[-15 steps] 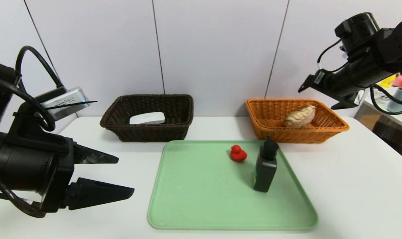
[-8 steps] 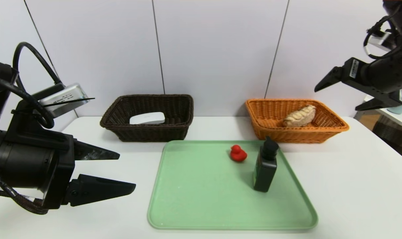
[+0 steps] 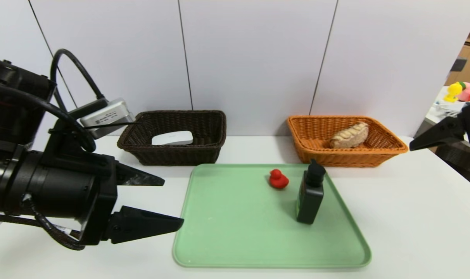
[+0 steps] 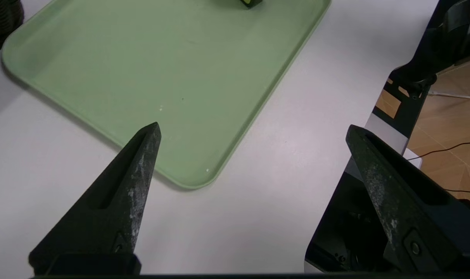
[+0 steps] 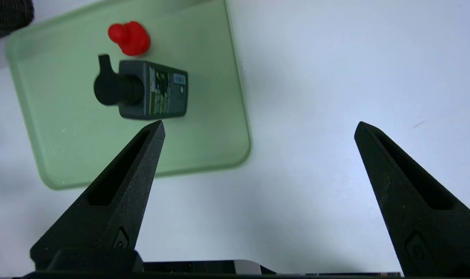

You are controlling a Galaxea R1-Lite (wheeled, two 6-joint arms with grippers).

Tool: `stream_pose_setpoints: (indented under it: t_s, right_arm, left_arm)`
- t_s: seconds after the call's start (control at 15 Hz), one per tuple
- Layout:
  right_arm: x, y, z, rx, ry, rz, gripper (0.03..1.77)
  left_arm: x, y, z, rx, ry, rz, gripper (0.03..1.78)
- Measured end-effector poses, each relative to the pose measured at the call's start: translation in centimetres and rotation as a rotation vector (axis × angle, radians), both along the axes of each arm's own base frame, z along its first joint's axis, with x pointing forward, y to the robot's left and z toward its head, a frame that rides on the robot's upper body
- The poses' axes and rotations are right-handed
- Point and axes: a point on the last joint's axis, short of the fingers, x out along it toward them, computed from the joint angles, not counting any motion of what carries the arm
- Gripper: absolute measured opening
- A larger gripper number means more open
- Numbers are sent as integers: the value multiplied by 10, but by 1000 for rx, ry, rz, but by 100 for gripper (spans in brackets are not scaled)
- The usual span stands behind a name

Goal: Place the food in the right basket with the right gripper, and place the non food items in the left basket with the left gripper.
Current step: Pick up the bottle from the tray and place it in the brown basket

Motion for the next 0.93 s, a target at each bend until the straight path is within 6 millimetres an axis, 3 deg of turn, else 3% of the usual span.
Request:
stream_pose_setpoints:
  t_s: [0.2, 0.47, 0.73, 0.93]
  right_arm:
    - [-14, -4, -4, 2, 6, -11, 169]
    - [-19, -5, -18, -31, 56, 9, 169]
    - [-22, -5, -32, -131, 98, 158, 169]
    - [-23, -2, -35, -162, 100, 327, 169]
  left_arm:
    - [10, -28, -10, 17, 2, -37, 169]
    - [27, -70, -31, 78, -13, 52, 169]
    - [39, -111, -48, 56, -46, 175, 169]
    - [40, -130, -55, 15, -69, 179, 169]
